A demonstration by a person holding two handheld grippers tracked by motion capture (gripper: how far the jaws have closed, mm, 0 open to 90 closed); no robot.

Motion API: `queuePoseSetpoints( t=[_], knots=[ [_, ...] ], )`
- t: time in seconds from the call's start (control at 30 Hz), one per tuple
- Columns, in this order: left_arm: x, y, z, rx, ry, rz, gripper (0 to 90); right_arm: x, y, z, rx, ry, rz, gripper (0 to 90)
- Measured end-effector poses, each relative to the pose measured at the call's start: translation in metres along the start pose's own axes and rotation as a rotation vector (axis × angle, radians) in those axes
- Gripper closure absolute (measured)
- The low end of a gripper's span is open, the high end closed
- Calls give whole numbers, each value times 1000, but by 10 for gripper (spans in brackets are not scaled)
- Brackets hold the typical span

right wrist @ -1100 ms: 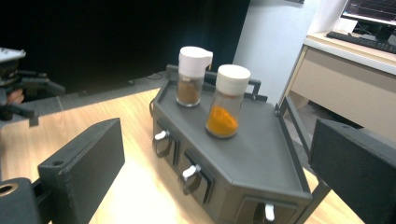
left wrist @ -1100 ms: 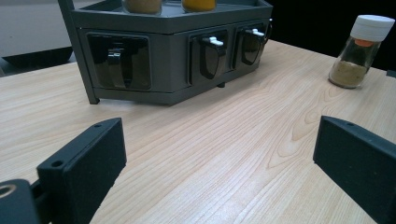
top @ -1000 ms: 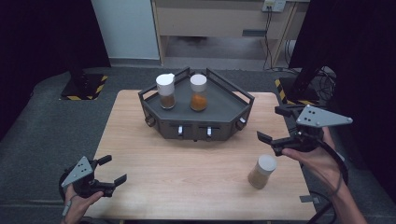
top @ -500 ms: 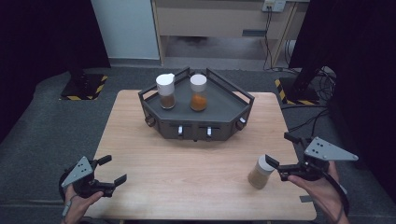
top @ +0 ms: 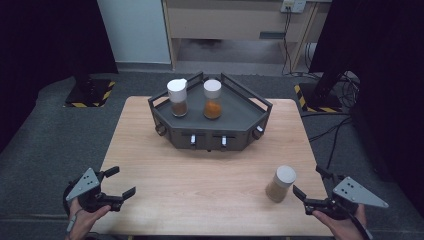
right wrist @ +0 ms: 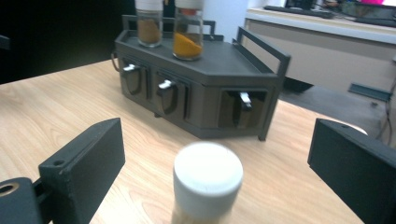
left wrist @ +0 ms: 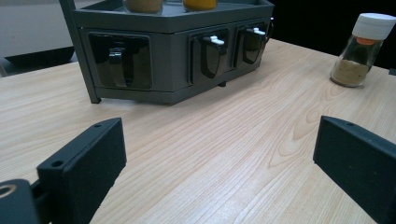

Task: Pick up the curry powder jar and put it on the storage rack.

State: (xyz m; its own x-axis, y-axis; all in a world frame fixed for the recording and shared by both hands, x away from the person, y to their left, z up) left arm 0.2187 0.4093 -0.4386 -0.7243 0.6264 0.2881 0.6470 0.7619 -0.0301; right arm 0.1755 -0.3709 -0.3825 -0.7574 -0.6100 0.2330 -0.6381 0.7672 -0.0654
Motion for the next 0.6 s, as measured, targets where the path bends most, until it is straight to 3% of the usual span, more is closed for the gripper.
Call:
queuePoseSetpoints(
  t=[0.1,0.17,0.37,0.6],
  knots=[
    [0,0,0,0,-1,-1,15,3,4,11,-20,9,20,45],
    [0,0,0,-1,-1,-1,15,5,9,18,-6,23,49,45],
    [0,0,0,-2,-2,2,15,2,11,32,-54,49,40,45],
    [0,0,0,-2,0,-1,15,-1,15,52,-57,35,77,52]
  ],
)
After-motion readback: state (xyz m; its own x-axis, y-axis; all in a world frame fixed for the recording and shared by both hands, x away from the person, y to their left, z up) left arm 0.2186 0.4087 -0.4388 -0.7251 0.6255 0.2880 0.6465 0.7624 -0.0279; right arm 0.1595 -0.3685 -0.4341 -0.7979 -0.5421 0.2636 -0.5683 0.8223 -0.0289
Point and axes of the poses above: each handheld gripper's, and its own axes: x roughly backward along the jaws, z roughly out of its underside, y roughly to its left, the point moved 3 cm from there along -x, roughly forward along the jaws, and after that the axes turned 4 degrees about -z, right-handed, at the moved point
